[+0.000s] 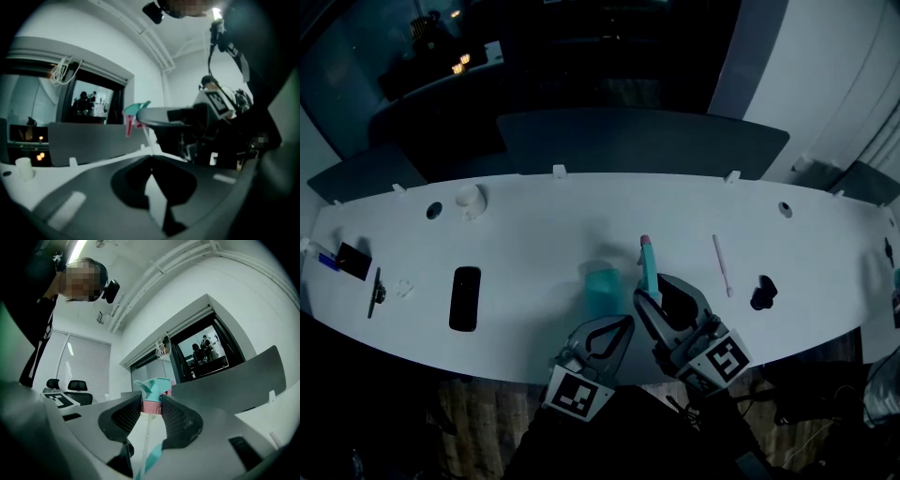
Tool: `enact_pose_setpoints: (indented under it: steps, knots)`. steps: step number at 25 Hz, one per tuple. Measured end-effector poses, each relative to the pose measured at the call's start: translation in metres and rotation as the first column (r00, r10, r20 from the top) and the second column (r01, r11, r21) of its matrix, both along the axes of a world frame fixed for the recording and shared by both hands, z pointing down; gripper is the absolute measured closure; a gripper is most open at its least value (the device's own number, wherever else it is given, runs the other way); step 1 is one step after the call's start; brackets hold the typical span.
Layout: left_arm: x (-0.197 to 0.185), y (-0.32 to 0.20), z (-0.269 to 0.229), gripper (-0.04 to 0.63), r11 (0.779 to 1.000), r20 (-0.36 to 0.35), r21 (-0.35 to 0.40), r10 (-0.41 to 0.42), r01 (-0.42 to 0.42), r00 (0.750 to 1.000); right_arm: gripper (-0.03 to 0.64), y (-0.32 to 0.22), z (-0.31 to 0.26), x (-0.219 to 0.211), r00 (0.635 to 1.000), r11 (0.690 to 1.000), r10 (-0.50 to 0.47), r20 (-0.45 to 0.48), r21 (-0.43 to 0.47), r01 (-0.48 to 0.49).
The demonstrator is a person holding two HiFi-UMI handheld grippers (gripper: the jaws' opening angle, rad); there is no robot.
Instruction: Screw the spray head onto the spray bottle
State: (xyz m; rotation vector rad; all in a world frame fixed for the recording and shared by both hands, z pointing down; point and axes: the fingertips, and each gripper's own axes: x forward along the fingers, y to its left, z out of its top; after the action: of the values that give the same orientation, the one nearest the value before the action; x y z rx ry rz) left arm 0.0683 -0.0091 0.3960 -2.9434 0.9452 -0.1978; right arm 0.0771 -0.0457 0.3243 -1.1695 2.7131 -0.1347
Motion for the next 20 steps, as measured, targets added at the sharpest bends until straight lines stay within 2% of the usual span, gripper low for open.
enact_pose_setpoints:
  steps: [2,3,6,10,13,20]
  knots:
    - [0.005,-0.001,0.0,0.577,0.999,-0.053,-0.039,0.025,-0.027,0.998,0.495,0.001,-0.002,-0.002,1.0,1.0,-0.004,-0.001,0.006,0.004]
    - [0.007,0.0,0.0,0.484,0.997,-0.072,-0.061,0.043,-0.047,0.996,0.495,0.001,-0.003,-0.003,1.0,1.0,-0.005,-0.002,0.008,0.005]
    - [0.01,-0.002,0.004,0.449,0.994,-0.054,-0.085,0.062,-0.066,0.997,0.495,0.001,-0.005,-0.002,1.0,1.0,-0.004,0.0,0.011,0.004]
    - [0.018,-0.01,0.009,0.453,0.995,-0.027,-0.072,0.062,-0.064,0.998,0.495,0.003,-0.006,-0.003,1.0,1.0,-0.018,0.012,0.009,0.018]
    - [0.019,-0.015,0.011,0.577,0.996,-0.013,-0.062,0.056,-0.057,0.998,0.495,0.004,-0.006,-0.005,0.999,1.0,-0.027,0.018,0.006,0.027]
    - [0.01,-0.024,0.014,0.58,1.0,0.057,-0.009,0.015,-0.015,0.998,0.495,0.004,-0.003,-0.004,0.999,0.999,-0.034,0.008,-0.006,0.034]
